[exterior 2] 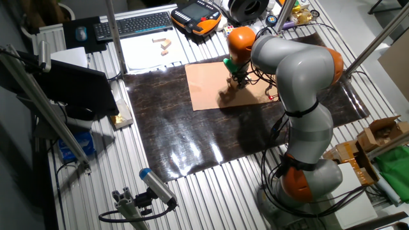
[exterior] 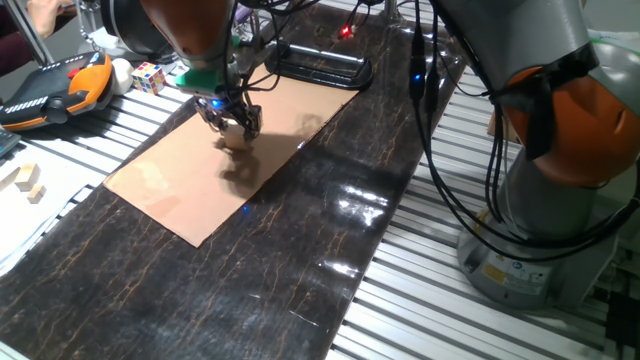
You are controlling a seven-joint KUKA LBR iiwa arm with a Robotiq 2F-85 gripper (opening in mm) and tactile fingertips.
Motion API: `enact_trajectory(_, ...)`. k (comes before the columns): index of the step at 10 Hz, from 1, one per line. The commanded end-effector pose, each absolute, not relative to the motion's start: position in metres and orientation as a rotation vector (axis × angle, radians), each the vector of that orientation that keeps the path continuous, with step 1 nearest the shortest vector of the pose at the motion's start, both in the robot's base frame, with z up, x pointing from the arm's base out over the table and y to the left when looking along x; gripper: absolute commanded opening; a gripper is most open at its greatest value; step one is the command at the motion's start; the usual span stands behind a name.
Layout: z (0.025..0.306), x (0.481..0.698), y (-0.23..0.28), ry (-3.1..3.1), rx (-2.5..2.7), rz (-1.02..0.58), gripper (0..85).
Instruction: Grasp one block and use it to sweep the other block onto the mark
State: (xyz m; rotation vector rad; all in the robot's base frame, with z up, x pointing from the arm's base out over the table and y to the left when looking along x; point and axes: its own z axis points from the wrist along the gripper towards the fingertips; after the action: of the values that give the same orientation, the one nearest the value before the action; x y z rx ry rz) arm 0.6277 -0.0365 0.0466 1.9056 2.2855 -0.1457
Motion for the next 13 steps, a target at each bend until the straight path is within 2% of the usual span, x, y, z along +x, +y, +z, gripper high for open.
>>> enact_trajectory(1, 0.046, 0.627, -0.038, 2.284, 1.905, -0.144, 0.7)
enact_trajectory(13, 0.046, 0.628, -0.053, 2.295, 1.876, -0.147, 0.7)
